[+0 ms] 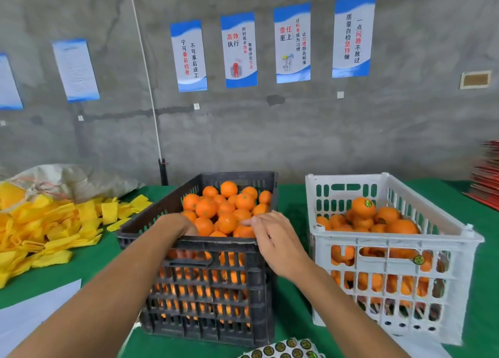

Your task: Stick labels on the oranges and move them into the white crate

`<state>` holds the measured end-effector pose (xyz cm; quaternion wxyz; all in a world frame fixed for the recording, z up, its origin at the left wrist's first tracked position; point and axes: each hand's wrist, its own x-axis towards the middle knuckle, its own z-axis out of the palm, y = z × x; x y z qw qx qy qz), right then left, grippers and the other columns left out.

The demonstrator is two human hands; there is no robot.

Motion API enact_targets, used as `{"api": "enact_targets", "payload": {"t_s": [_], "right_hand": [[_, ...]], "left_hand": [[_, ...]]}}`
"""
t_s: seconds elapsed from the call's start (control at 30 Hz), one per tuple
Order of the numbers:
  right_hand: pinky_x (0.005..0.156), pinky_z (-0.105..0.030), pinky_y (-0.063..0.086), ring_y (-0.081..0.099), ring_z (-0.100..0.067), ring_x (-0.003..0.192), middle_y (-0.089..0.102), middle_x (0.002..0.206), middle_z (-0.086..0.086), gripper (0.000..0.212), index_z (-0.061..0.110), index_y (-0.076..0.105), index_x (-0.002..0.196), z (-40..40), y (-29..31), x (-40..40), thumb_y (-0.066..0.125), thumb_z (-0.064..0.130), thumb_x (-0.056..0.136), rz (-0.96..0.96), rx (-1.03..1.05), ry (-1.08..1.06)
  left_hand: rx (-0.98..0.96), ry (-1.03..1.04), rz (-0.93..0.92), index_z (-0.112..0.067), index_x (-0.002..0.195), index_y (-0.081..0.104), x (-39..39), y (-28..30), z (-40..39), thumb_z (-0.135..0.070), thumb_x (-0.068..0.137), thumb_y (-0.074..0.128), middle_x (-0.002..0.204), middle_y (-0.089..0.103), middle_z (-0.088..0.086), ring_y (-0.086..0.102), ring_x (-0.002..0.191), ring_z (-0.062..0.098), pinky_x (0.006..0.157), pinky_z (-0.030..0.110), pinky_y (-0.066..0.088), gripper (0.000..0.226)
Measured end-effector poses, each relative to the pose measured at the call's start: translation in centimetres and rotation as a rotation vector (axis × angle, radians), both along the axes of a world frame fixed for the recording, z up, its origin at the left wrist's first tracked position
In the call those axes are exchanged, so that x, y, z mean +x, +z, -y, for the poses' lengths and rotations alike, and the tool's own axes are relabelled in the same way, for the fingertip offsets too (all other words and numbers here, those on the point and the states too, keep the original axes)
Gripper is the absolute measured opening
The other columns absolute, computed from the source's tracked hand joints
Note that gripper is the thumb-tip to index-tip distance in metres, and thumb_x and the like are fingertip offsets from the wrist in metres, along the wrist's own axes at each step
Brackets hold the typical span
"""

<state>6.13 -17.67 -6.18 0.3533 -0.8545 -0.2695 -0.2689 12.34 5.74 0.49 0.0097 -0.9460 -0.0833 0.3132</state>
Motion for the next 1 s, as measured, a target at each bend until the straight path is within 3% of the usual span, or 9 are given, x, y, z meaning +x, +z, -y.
{"api": "enact_targets", "payload": {"t_s": [0.1,0.17,0.23,0.37,0.53,0.8,0.87,0.93,1.0], "right_hand": [[0.115,-0.039,0.031,0.053,-0.001,0.104,0.07,0.103,0.015,0.052,0.025,0.077,0.107,0.0,-0.5,0.5,0.026,0.038,0.109,-0.005,0.089,0.015],[0.117,-0.037,0.027,0.054,-0.001,0.106,0.069,0.1,0.016,0.054,0.026,0.076,0.103,-0.1,-0.8,0.7,0.024,0.04,0.108,-0.011,0.134,0.031],[0.119,-0.035,0.024,0.054,-0.001,0.106,0.069,0.099,0.017,0.055,0.026,0.076,0.099,-0.5,-0.9,0.7,0.023,0.04,0.107,-0.008,0.177,0.029],[0.122,-0.035,0.022,0.054,-0.004,0.11,0.067,0.099,0.017,0.054,0.025,0.075,0.098,-0.8,-1.1,0.4,0.024,0.036,0.108,-0.05,0.241,0.028],[0.12,-0.042,0.026,0.053,0.0,0.109,0.063,0.096,0.022,0.052,0.022,0.075,0.098,-1.0,-0.9,-0.2,0.025,0.031,0.11,-0.055,0.253,0.027],[0.116,-0.046,0.03,0.051,0.0,0.109,0.062,0.096,0.023,0.056,0.023,0.076,0.098,-0.9,-0.8,-0.3,0.022,0.038,0.107,-0.055,0.244,0.03],[0.12,-0.045,0.026,0.05,0.002,0.113,0.062,0.097,0.023,0.055,0.026,0.076,0.099,-0.7,-0.8,-0.1,0.024,0.038,0.11,-0.09,0.228,0.049],[0.125,-0.043,0.016,0.043,0.001,0.125,0.061,0.106,0.026,0.055,0.033,0.077,0.1,-0.4,-0.4,-0.1,0.024,0.043,0.112,-0.211,0.215,0.078],[0.123,-0.04,0.013,0.033,0.001,0.136,0.055,0.124,0.031,0.061,0.039,0.078,0.103,0.0,0.8,-0.4,0.018,0.054,0.109,-0.413,0.224,0.105]], "left_hand": [[-0.026,-0.043,-0.041,-0.006,0.148,0.054,1.2,-0.6,-0.3,-0.045,0.103,0.061,0.15,0.055,0.018,0.06,0.113,0.033,0.091,0.041,0.052,0.06],[-0.129,-0.076,-0.067,-0.009,0.151,0.05,1.9,-1.2,-0.3,-0.039,0.105,0.06,0.152,0.054,0.013,0.062,0.126,0.032,0.104,0.042,0.053,0.056],[-0.159,-0.095,-0.095,-0.014,0.155,0.044,2.3,-1.5,-0.4,-0.036,0.106,0.058,0.157,0.047,0.012,0.056,0.137,0.032,0.107,0.041,0.053,0.055],[-0.245,-0.054,-0.112,-0.008,0.141,0.055,2.6,-1.8,-1.0,-0.027,0.109,0.055,0.154,0.052,0.015,0.059,0.134,0.029,0.08,0.027,0.062,0.038],[-0.294,-0.013,-0.11,-0.018,0.157,0.042,2.9,-2.1,-0.9,-0.027,0.105,0.062,0.151,0.056,0.014,0.067,0.12,0.027,0.1,0.04,0.057,0.056],[-0.065,0.012,0.002,-0.016,0.162,0.029,2.9,-1.9,-0.6,-0.046,0.097,0.071,0.15,0.056,0.015,0.063,0.129,0.03,0.108,0.047,0.052,0.084],[-0.033,0.015,0.039,-0.01,0.161,0.031,3.0,-1.9,-0.8,-0.046,0.095,0.074,0.15,0.055,0.015,0.065,0.124,0.03,0.102,0.046,0.056,0.087],[-0.018,-0.03,0.086,-0.009,0.154,0.041,2.9,-1.7,-0.8,-0.047,0.091,0.077,0.147,0.058,0.013,0.071,0.111,0.028,0.084,0.043,0.062,0.081],[-0.047,-0.052,0.094,-0.008,0.143,0.055,2.5,-1.7,-0.6,-0.044,0.088,0.081,0.136,0.064,0.014,0.073,0.103,0.029,0.084,0.043,0.063,0.071]]}}
